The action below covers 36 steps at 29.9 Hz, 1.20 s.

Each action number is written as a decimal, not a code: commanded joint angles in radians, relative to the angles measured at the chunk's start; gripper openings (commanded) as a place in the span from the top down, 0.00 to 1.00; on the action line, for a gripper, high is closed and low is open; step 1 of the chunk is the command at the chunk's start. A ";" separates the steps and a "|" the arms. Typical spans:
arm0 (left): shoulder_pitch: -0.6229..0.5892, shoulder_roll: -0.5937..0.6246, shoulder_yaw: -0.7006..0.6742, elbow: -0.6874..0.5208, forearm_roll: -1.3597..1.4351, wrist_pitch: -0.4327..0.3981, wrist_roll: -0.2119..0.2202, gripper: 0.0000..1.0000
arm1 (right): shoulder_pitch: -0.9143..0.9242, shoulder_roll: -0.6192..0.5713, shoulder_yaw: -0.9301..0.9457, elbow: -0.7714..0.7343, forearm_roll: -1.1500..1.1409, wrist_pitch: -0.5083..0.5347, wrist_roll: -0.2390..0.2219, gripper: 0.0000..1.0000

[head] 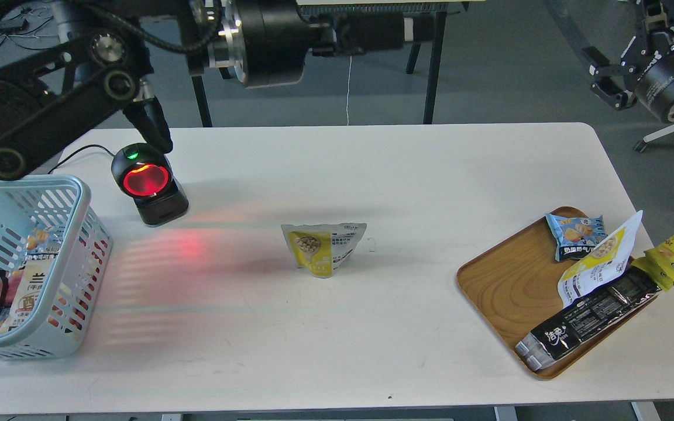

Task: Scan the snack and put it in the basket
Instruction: 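Reach the left gripper to the yellow pouch and grasp it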

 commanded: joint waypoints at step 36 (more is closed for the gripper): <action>0.301 -0.018 0.202 0.020 0.782 0.000 -0.018 0.92 | -0.265 0.103 0.271 -0.081 0.141 0.117 0.000 0.02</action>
